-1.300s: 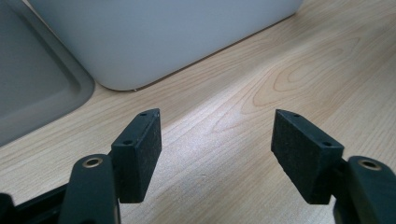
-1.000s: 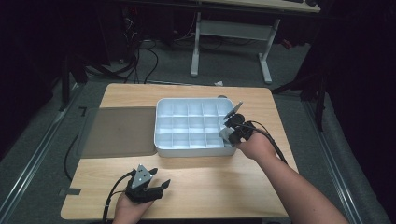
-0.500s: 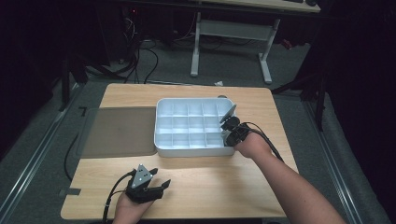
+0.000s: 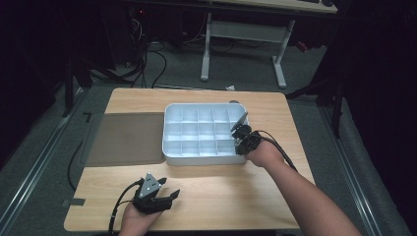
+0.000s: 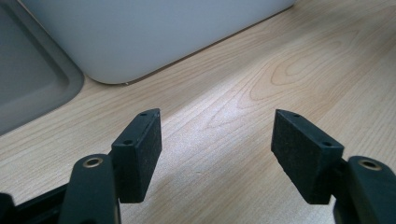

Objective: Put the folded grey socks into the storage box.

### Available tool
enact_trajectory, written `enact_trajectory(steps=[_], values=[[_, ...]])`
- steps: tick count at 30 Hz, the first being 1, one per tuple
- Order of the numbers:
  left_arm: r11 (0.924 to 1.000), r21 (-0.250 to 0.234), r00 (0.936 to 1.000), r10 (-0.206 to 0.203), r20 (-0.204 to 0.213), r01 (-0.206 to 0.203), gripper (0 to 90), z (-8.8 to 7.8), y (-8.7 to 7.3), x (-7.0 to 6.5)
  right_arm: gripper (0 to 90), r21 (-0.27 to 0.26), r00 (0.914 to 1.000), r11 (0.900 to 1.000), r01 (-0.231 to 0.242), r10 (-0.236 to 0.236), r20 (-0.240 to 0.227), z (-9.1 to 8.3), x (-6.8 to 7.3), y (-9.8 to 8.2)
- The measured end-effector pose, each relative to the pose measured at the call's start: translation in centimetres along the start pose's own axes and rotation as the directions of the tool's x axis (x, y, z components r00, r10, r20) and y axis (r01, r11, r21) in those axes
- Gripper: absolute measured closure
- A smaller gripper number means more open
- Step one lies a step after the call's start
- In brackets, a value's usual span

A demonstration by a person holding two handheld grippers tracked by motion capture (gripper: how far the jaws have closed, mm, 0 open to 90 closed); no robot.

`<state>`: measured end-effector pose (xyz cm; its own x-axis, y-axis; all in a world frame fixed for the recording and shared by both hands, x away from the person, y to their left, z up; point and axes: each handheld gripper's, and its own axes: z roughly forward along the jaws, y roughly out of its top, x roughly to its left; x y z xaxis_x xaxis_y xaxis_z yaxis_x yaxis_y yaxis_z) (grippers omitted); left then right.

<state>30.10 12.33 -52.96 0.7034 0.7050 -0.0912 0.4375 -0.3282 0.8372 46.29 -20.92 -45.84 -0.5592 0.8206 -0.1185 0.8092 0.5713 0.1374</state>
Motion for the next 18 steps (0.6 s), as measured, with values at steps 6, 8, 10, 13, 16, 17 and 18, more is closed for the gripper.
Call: enact_trajectory(steps=[6,8,10,13,16,17,18], values=[[1.0000,-0.001,1.0000,-0.006,0.004,0.006,33.9,-0.04,0.01,0.04,70.8,0.016,0.9995,0.999,-0.029,0.029,-0.013,0.52,0.00,0.05],[1.0000,-0.005,1.0000,-0.008,0.004,0.008,33.9,-0.05,0.01,0.04,70.6,0.010,0.9998,1.000,-0.015,0.015,-0.015,0.55,-0.12,0.06],[0.9999,-0.004,0.9999,-0.009,0.005,0.009,33.9,-0.06,0.02,0.04,69.5,0.012,0.9995,1.000,-0.028,0.028,-0.018,0.43,-0.03,0.08],[0.9999,-0.004,0.9999,-0.009,0.007,0.009,33.9,-0.07,0.01,0.03,67.9,0.004,0.9995,1.000,-0.026,0.026,-0.016,0.25,-0.02,0.10],[0.9999,-0.005,0.9999,-0.010,0.008,0.010,33.9,-0.08,0.02,0.03,66.0,-0.001,0.9992,0.999,-0.033,0.033,-0.022,-0.07,-0.03,0.13],[0.9999,-0.005,0.9999,-0.012,0.009,0.012,33.9,-0.08,0.03,0.04,65.1,0.002,0.9987,0.999,-0.047,0.047,-0.022,-0.17,0.04,0.14],[0.9999,-0.005,0.9999,-0.013,0.010,0.013,33.9,-0.08,0.03,0.04,64.1,0.001,0.9988,0.999,-0.045,0.045,-0.021,-0.25,0.03,0.16]])
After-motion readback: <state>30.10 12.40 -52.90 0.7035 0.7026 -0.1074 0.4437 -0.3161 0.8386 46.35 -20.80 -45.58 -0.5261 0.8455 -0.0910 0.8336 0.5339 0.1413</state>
